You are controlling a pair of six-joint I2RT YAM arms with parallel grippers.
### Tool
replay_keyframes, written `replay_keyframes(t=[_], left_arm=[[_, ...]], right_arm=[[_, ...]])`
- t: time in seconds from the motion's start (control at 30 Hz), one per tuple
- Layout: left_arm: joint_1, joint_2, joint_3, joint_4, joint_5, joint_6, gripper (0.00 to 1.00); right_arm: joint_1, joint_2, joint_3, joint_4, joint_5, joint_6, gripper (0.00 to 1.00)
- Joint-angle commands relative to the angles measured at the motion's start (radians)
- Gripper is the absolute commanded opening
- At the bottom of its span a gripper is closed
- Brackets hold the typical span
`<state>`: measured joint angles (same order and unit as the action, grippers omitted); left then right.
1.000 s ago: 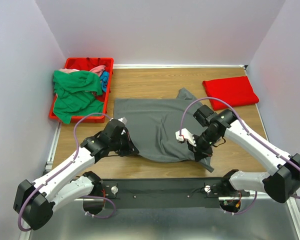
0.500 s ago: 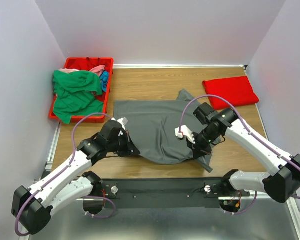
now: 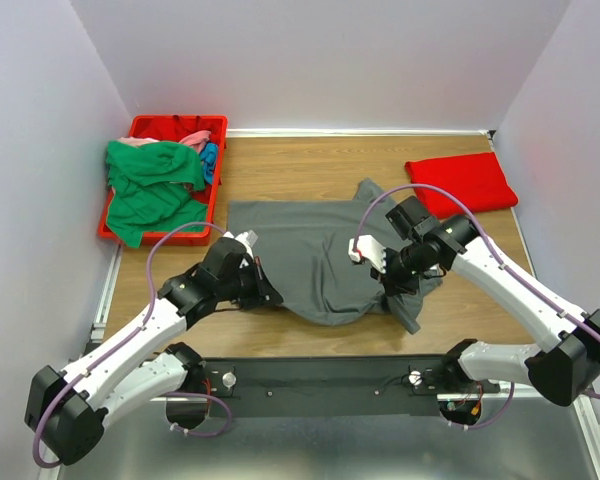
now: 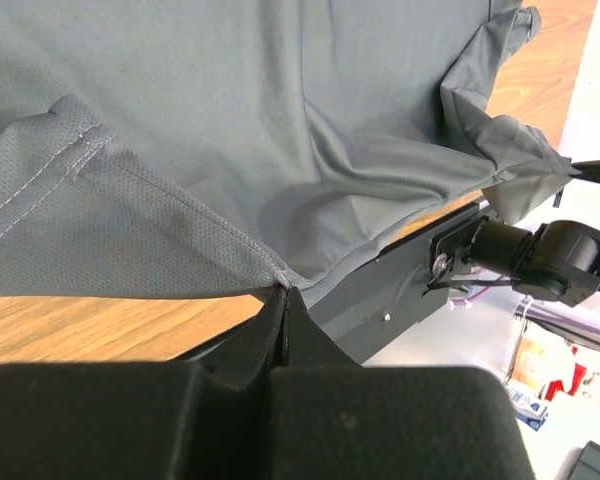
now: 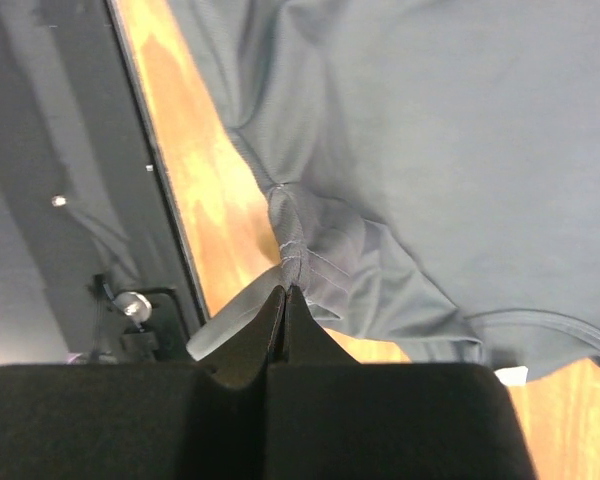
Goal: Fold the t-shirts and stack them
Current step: Flatten the tshirt out
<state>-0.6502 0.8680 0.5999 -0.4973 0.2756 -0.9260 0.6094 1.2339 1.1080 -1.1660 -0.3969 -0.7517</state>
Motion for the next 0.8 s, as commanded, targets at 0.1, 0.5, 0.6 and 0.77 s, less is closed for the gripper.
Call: replay_keyframes(t=[0.1, 0.5, 0.6, 0.77], left_arm=[[0.012, -0.067, -0.005, -0.027, -0.038, -0.017, 0.00], [0.011, -0.187, -0.057, -0.153, 0.037, -0.020, 0.00], [0.011, -0.196, -0.083, -0.158, 0.080, -0.017, 0.00], [0.012, -0.201, -0.098, -0.168, 0.143, 0.007, 0.00]], right_arm=[[0.000, 0.001, 0.012, 0.037, 0.029, 0.023, 0.00], [0.000, -0.005, -0.046, -0.047, -0.129, -0.063, 0.00], [-0.002, -0.005, -0.045, -0.083, -0.184, -0.095, 0.01], [-0.002, 0.021, -0.040, -0.150, -0.233, -0.142, 0.00]])
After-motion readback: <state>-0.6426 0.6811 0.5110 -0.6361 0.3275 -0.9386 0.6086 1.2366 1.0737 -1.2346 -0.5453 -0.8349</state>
